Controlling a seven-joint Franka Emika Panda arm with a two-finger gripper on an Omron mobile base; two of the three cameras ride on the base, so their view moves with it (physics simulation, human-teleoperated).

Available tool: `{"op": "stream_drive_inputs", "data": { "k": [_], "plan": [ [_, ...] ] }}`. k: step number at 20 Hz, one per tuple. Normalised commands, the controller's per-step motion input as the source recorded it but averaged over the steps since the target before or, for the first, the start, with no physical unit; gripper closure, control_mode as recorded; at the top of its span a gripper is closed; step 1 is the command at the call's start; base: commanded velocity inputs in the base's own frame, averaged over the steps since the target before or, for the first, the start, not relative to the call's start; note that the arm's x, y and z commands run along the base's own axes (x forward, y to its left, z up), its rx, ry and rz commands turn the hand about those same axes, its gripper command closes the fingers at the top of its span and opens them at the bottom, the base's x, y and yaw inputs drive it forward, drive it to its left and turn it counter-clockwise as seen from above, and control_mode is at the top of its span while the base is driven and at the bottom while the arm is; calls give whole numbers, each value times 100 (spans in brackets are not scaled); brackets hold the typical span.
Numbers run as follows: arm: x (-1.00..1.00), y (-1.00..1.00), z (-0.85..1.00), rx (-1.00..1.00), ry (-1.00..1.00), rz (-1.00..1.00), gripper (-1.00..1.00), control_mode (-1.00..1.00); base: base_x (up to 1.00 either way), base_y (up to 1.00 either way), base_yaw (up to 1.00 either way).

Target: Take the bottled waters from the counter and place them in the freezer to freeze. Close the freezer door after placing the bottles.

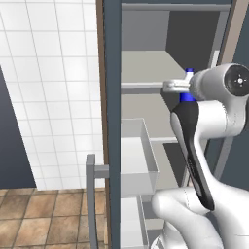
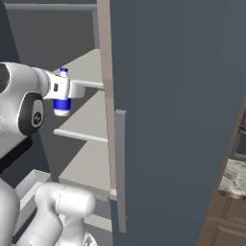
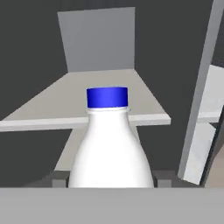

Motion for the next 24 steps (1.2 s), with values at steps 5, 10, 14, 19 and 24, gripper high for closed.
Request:
{"op": "stream_drive_inputs", "data": {
  "k": [5, 10, 14, 19, 24],
  "plan": [
    [27, -1, 1, 2, -20, 0, 100, -100, 0, 0, 0],
    [23, 0, 7, 0, -28, 4, 100, -100, 0, 0, 0],
    [6, 0, 18, -1, -29, 7, 100, -100, 0, 0, 0],
    [0, 0, 40, -2, -23, 4, 100, -100, 0, 0, 0],
    [4, 0, 30, -2, 0, 0, 100, -100, 0, 0, 0]
  ]
}}
